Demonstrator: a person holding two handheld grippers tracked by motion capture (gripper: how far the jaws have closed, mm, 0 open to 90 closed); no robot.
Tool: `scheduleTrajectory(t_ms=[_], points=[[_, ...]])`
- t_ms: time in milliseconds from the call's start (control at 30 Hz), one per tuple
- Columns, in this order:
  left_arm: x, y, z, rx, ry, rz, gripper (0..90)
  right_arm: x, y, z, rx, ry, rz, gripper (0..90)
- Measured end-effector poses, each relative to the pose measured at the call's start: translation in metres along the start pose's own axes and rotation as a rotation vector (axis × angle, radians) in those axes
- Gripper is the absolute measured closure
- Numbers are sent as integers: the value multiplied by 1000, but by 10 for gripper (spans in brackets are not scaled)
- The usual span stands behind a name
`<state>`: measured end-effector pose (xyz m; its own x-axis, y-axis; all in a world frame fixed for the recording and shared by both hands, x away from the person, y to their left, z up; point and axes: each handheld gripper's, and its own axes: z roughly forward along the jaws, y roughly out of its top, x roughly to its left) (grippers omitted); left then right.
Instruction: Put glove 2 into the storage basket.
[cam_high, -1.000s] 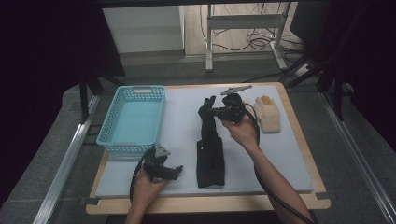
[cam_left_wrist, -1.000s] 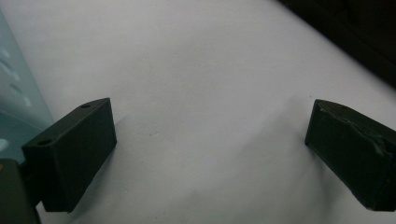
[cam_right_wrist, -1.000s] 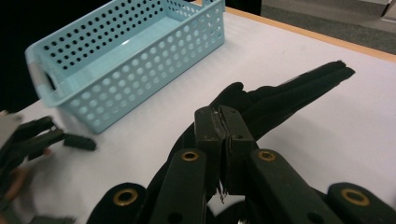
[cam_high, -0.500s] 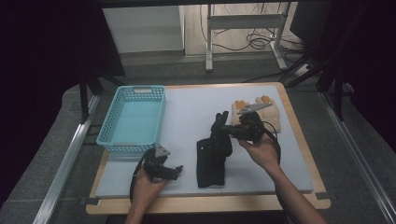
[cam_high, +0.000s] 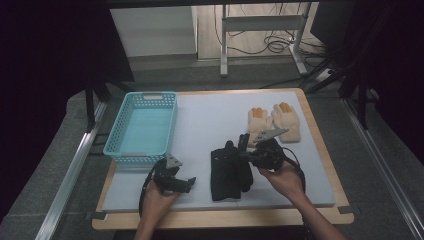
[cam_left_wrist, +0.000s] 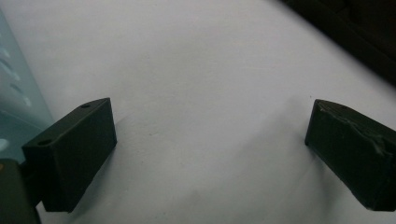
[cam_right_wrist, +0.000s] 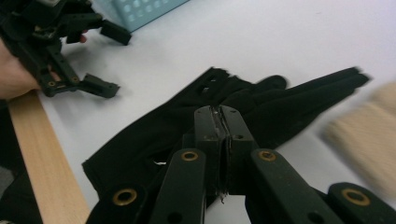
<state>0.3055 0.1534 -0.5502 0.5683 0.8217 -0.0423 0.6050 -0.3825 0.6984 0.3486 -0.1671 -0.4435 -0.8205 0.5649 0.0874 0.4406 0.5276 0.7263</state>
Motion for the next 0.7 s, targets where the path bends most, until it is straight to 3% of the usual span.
scheduleTrajectory(t_ms=[333, 367, 500, 700], points=[[0, 0, 0, 0, 0, -2, 25, 26, 10, 39, 53, 55, -48, 853], [0, 0, 0, -2, 0, -4, 25, 32, 12, 52, 67, 66, -55, 840], [0, 0, 0, -2, 1, -1, 26, 38, 15, 71, 80, 118, -56, 706], [0, 0, 0, 0, 0, 0, 26, 34, 26, 65, 61, 81, -77, 664]])
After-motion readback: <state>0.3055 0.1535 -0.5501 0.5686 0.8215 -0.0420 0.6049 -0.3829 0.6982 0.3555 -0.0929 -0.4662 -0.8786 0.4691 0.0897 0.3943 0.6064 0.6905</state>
